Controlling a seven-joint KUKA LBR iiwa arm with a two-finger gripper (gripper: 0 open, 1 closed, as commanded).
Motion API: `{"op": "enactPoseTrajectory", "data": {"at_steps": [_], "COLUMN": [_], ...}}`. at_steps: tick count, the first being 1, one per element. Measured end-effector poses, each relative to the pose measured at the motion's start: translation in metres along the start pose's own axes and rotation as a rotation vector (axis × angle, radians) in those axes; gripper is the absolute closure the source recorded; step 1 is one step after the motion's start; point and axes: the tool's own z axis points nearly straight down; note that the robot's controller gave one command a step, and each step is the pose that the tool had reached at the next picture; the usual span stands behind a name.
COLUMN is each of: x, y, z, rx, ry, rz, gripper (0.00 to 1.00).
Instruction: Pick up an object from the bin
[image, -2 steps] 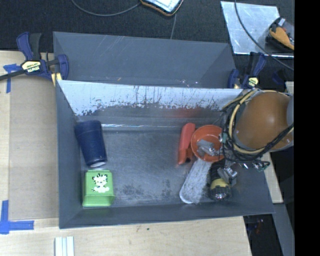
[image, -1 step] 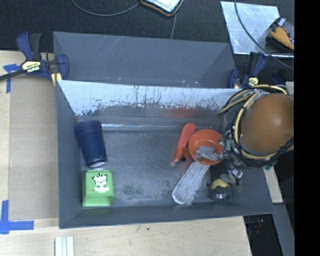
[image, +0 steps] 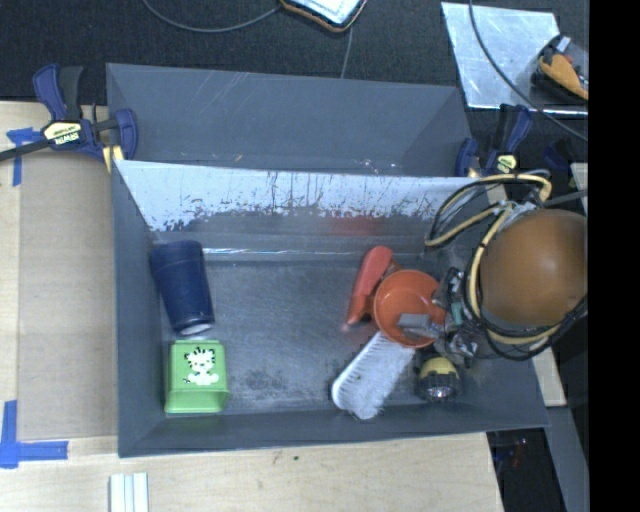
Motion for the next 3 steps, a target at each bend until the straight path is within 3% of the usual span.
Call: {"op": "enactPoseTrajectory", "data": {"at_steps": [2,3], "x": [-0.001,-0.002], "y": [-0.001,-0.002], "z": [-0.004,-0.022], "rx": [0.004,0.001], "ry": [-0.002,-0.003], "rz": [0.0,0.0], "gripper": [1.0,1.0]}}
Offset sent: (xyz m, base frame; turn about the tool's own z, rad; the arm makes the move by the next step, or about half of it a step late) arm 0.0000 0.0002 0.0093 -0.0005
